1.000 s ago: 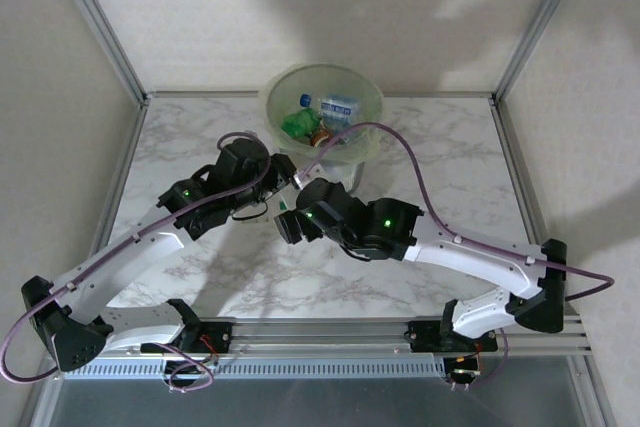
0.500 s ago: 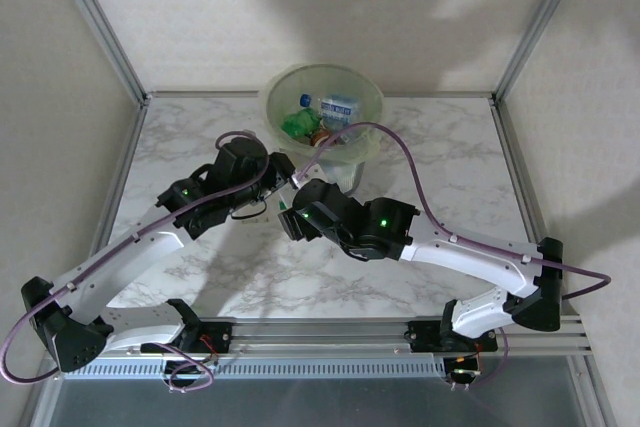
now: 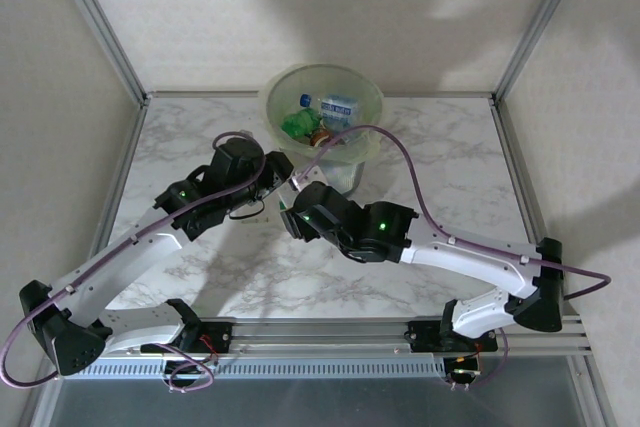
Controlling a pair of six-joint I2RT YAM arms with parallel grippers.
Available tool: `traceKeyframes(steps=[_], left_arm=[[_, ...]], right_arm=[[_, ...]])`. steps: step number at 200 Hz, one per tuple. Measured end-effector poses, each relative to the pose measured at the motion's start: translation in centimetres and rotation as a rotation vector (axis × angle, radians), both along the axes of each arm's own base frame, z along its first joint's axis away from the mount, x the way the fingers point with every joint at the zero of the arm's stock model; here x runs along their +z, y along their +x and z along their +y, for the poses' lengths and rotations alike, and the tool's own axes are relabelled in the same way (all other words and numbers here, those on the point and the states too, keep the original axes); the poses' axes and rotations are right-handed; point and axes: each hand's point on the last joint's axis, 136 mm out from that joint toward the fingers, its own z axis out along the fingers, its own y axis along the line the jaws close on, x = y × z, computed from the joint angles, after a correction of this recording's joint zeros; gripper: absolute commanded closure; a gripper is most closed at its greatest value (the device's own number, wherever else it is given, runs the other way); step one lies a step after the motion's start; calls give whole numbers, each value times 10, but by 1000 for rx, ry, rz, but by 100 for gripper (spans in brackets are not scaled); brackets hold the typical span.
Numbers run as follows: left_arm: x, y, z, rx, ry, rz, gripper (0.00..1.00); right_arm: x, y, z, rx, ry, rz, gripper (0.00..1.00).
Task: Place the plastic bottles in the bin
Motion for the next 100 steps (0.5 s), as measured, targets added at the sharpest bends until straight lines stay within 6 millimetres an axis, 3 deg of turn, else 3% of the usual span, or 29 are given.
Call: traceKeyframes(steps=[6,9,13,43,64,85,100], left_arm=[[2,1,-1,-2,-9,-5,23],[3,1,-1,1,-21,-5,6],[5,2,-2,-6,-21,-13,1],[19,13,6,21,-49,-44,1],[51,25,20,57,-68,-113,1],[93,34,41,109,-70,-218,1],[110,30,61,149,-45,-282,1]], right_arm=[[0,-1,-1,0,4,0,44],[0,-1,-2,0,6,-1,44],[2,-1,-3,-1,13,-1,44],[20,0,-10,-13,72,-17,45],[36,8,-19,-43,121,-33,45],[53,32,-35,-113,159,-48,46],[73,59,-51,-189,204,-61,46]])
